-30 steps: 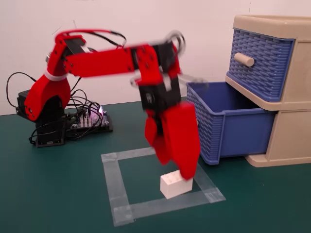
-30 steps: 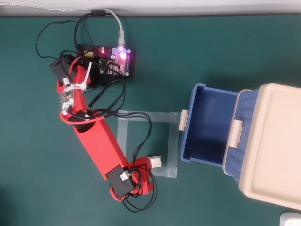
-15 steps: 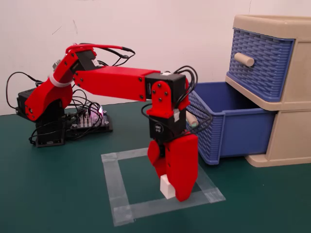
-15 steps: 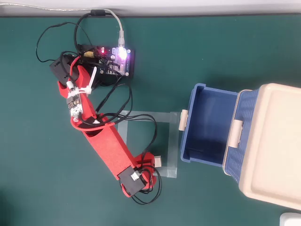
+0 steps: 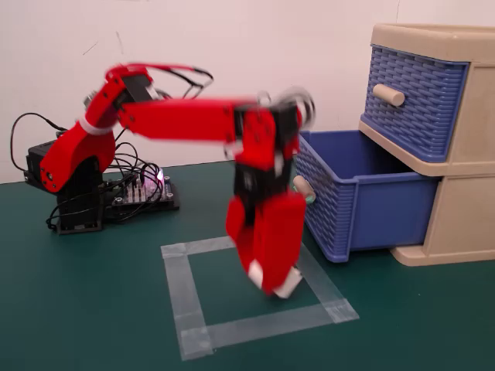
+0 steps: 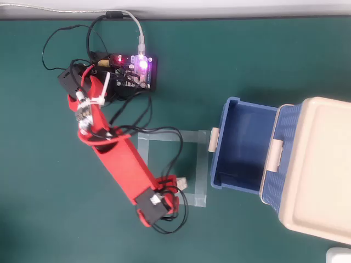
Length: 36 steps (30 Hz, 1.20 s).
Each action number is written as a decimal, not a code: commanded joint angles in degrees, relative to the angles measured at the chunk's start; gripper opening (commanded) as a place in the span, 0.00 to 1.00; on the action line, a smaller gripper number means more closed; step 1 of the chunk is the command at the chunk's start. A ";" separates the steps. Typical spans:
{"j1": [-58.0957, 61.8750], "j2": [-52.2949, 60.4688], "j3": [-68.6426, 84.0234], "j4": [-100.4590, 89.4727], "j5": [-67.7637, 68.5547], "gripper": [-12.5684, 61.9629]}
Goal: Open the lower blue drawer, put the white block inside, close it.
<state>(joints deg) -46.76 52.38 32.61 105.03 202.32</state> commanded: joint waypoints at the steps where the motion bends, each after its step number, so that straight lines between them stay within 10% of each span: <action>1: -0.97 9.40 -1.58 4.48 -2.46 0.06; 8: -3.08 23.91 -1.67 5.71 -6.68 0.06; 23: -27.51 15.12 -12.39 -18.11 5.71 0.07; 27: -27.60 13.01 -12.83 -18.90 5.71 0.59; 36: -27.69 24.43 -10.99 -4.39 4.04 0.63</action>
<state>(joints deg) -73.83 71.28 22.15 93.87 206.10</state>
